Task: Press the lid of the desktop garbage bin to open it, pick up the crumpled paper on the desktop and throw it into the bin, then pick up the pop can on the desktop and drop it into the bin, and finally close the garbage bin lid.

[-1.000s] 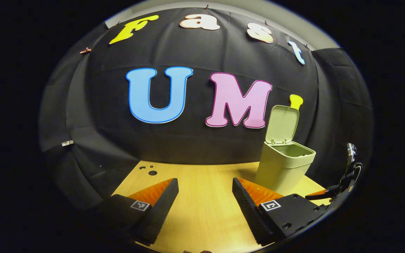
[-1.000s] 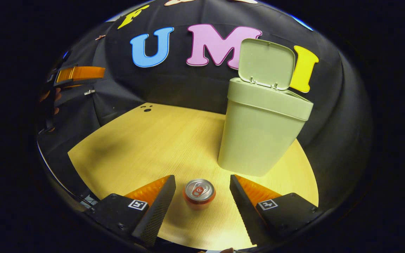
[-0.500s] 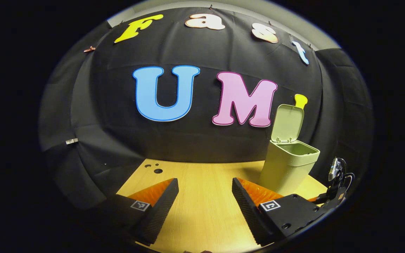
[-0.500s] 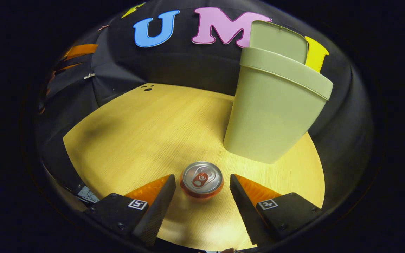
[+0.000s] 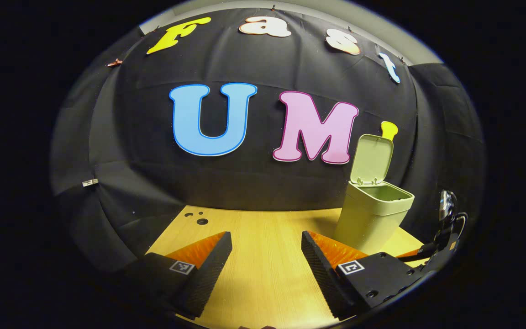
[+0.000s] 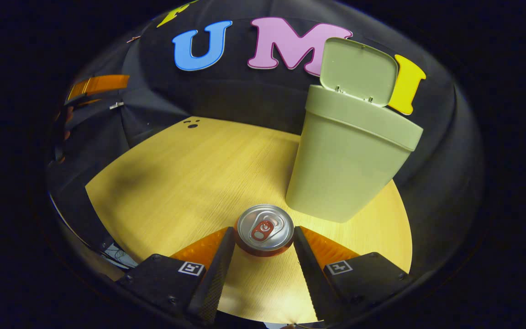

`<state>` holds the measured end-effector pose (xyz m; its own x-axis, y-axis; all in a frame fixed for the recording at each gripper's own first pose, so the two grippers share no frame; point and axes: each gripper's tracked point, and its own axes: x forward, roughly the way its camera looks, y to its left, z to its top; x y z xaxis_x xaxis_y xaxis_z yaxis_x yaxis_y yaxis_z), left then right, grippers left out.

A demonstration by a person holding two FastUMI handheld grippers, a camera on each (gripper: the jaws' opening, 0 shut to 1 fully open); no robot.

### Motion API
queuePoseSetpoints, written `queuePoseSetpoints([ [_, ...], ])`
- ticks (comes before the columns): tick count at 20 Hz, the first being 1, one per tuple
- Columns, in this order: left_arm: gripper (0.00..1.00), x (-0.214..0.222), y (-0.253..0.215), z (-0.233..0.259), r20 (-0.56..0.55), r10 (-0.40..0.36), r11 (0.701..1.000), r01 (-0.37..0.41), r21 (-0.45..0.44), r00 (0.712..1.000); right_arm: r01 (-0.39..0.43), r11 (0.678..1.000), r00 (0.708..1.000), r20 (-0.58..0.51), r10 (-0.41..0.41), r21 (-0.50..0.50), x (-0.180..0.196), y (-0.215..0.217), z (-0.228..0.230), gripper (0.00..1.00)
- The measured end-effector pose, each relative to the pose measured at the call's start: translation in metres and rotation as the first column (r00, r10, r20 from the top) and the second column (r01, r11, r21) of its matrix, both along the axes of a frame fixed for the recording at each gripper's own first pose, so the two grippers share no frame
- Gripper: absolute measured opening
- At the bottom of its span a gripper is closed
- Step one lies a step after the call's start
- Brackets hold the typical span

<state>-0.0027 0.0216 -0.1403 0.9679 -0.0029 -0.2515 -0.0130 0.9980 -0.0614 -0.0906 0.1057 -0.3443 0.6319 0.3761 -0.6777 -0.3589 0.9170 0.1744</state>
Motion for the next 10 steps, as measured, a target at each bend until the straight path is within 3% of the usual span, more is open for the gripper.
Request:
queuePoseSetpoints([
  [5,0.98,0.0,-0.007,-0.002,-0.006,-0.01,1.0,0.01,-0.006,1.0,0.05,0.997,0.991,0.122,-0.057,0.063,0.032,-0.016,0.08,0.81],
  [10,0.98,-0.001,-0.011,-0.002,-0.007,-0.013,1.0,0.013,-0.005,1.0,0.07,0.992,0.962,0.255,-0.096,0.109,0.074,-0.031,0.147,0.81],
])
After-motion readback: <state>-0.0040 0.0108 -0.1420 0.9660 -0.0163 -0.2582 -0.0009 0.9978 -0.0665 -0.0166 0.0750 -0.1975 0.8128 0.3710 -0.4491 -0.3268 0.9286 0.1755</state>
